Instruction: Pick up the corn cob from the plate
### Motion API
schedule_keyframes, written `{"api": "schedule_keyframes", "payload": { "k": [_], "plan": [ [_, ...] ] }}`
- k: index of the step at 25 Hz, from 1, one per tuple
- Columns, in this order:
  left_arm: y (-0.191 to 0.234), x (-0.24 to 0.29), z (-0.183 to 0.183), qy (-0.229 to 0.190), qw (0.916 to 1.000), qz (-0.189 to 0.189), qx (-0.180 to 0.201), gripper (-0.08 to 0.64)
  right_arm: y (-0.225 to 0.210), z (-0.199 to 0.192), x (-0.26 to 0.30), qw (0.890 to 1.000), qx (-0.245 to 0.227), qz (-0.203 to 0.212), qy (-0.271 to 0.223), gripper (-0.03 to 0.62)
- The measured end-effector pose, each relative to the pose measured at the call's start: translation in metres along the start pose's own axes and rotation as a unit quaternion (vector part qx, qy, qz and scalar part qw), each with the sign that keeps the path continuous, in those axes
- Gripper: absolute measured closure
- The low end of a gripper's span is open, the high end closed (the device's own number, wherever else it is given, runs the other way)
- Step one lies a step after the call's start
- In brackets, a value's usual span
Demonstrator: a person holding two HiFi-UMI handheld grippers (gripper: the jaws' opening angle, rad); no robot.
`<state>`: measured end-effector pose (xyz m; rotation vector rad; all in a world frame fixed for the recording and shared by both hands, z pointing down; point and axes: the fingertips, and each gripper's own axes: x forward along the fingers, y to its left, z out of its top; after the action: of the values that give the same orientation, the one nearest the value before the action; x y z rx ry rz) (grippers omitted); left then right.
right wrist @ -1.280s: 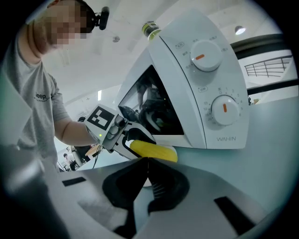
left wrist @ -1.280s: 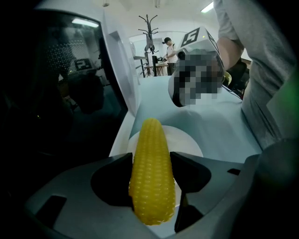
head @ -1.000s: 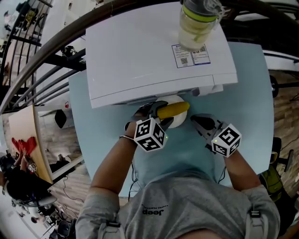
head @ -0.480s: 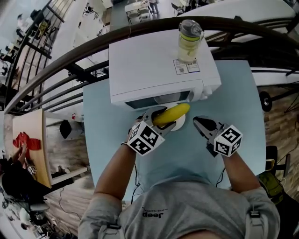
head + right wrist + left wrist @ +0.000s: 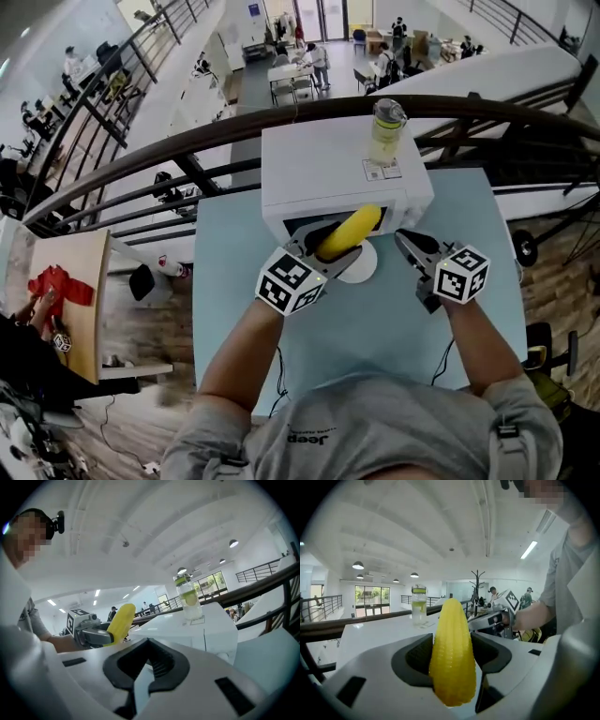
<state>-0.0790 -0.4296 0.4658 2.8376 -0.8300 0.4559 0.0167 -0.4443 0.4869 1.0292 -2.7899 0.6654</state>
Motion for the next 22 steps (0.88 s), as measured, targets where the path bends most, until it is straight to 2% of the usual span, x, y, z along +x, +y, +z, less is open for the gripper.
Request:
{"api": "schedule_keyframes", "payload": {
  "k": [5,14,18,22],
  "plan": [
    [0.001,-0.043,0.038,-0.067,0.9973,-0.004,-0.032,0.293,0.026,0.029,-0.001,0.999,-0.028,-0.019,-0.021,0.575],
    [0.010,-0.132,0.087,-0.144,0.9877,-0.026,-0.056,0.293,0.081,0.059,-0.006,0.995,-0.046,-0.062,-0.064,0.577],
    [0.002,-0.154,0.107,-0.155,0.9864,-0.018,-0.052,0.293,0.102,0.074,-0.013,0.995,-0.055,-0.056,-0.068,0.577],
    [-0.017,-0.163,0.134,-0.189,0.9800,0.004,-0.061,0.293,0.109,0.098,-0.034,0.993,-0.078,-0.032,-0.079,0.577]
  ]
}}
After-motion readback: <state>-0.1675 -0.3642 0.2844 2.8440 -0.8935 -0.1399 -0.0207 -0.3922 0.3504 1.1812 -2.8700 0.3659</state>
